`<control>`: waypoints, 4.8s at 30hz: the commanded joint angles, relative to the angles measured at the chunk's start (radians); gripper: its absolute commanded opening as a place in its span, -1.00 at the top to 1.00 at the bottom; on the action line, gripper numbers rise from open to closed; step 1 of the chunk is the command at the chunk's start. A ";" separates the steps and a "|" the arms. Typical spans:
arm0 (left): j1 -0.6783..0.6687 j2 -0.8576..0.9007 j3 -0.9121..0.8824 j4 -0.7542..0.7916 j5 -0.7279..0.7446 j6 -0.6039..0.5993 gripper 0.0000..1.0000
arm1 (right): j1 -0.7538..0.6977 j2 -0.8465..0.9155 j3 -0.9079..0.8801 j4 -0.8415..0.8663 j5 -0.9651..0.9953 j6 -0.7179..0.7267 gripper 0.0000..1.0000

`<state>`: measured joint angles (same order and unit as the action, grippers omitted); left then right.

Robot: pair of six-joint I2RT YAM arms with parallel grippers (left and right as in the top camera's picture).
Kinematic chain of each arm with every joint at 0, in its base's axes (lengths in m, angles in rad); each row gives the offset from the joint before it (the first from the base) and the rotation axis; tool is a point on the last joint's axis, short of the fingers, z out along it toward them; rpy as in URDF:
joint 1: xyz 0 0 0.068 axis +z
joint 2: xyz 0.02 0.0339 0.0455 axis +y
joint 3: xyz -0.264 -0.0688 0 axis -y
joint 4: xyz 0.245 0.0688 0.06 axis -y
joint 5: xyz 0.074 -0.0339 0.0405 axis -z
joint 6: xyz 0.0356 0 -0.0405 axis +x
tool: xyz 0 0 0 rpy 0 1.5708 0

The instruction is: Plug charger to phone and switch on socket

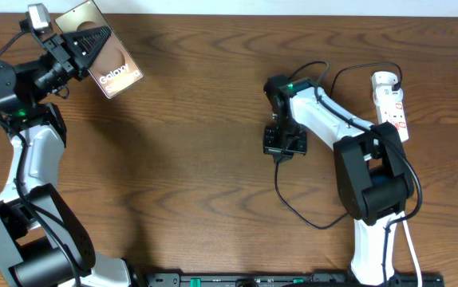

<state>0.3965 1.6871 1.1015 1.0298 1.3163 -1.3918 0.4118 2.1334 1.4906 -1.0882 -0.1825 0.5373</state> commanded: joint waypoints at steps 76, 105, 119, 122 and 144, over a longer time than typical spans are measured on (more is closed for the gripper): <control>-0.212 -0.021 0.015 0.016 0.004 -0.019 0.85 | 0.141 -0.020 0.362 0.577 -1.379 -0.395 0.98; -0.219 -0.021 0.015 0.016 -0.015 -0.019 0.85 | 0.110 -0.020 0.362 0.708 -1.360 -0.283 0.98; -0.219 -0.021 0.015 0.016 -0.041 -0.020 0.86 | 0.098 -0.020 0.362 0.707 -1.311 -0.279 0.98; -0.220 -0.021 0.015 0.016 -0.047 -0.019 0.86 | 0.098 -0.020 0.362 0.708 -1.276 -0.256 0.98; -0.219 -0.021 0.015 0.016 0.010 0.002 0.85 | 0.098 -0.020 0.362 0.850 -1.215 -0.103 0.98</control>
<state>0.1875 1.6871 1.1015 1.0298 1.2121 -1.4078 0.5213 2.1300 1.8408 -0.2455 -1.4635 0.4171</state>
